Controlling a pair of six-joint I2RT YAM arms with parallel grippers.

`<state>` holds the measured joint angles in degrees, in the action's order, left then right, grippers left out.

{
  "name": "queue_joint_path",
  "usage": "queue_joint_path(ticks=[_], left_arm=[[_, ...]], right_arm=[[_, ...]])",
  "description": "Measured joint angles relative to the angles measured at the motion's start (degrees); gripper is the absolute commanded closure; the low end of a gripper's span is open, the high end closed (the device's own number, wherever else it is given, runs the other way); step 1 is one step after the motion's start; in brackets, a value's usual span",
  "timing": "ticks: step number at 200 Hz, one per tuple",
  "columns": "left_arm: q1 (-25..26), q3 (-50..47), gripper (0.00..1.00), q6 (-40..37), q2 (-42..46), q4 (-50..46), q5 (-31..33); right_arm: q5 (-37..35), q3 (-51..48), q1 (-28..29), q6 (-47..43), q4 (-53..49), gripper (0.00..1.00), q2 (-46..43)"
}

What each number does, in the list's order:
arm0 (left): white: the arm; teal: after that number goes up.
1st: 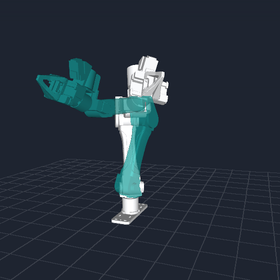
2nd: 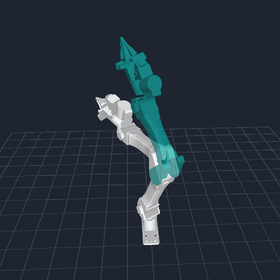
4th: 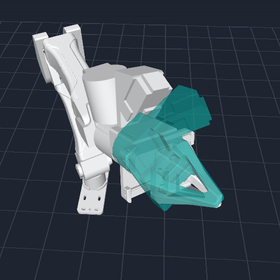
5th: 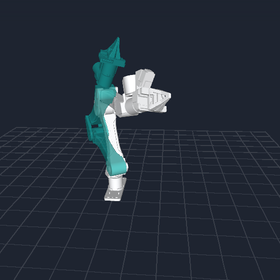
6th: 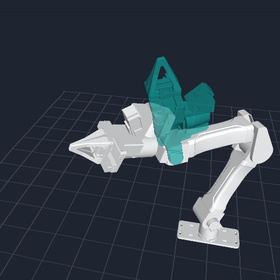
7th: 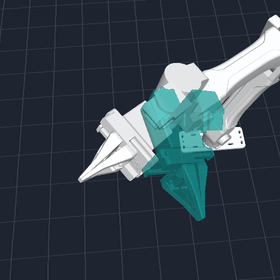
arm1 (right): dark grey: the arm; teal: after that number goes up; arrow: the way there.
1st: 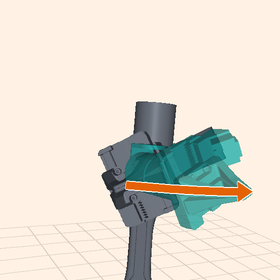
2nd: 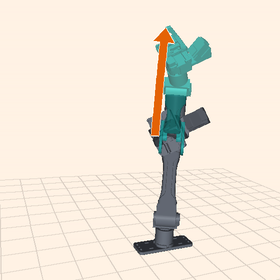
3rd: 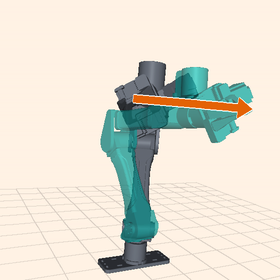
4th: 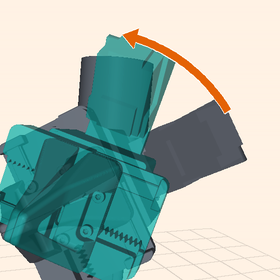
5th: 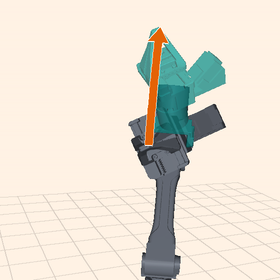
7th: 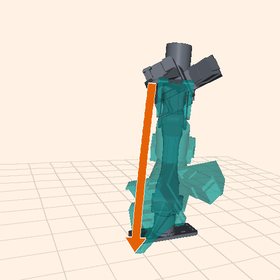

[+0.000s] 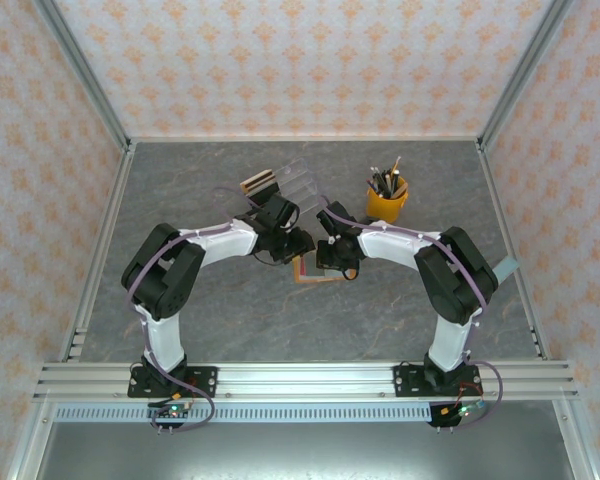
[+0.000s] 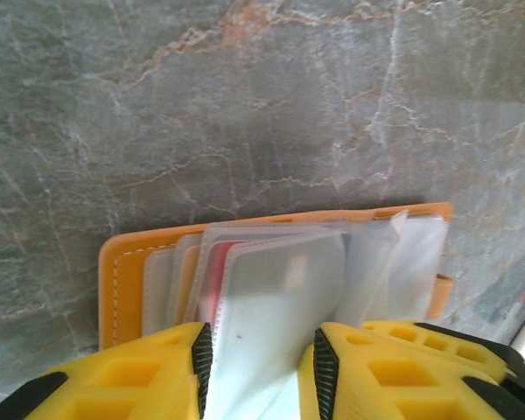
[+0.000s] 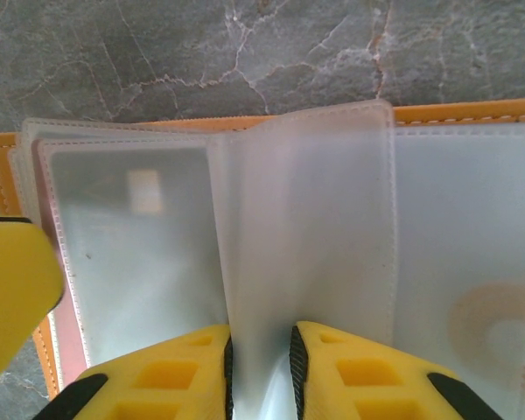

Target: Take the credit cards out of the card holder

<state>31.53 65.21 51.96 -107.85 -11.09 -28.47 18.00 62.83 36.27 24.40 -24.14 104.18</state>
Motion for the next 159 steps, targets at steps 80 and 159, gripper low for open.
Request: queue_joint_path(ticks=[80, 159], left_arm=[[-0.2, 2.2, 0.60, 0.0, -2.7, 0.5, -1.2], [-0.6, 3.4, 0.71, -5.7, -4.1, 1.0, -6.2]], right_arm=[[0.2, -0.4, -0.2, 0.0, 0.9, 0.75, 0.0], [4.2, -2.8, -2.0, -0.7, 3.2, 0.72, -1.7]])
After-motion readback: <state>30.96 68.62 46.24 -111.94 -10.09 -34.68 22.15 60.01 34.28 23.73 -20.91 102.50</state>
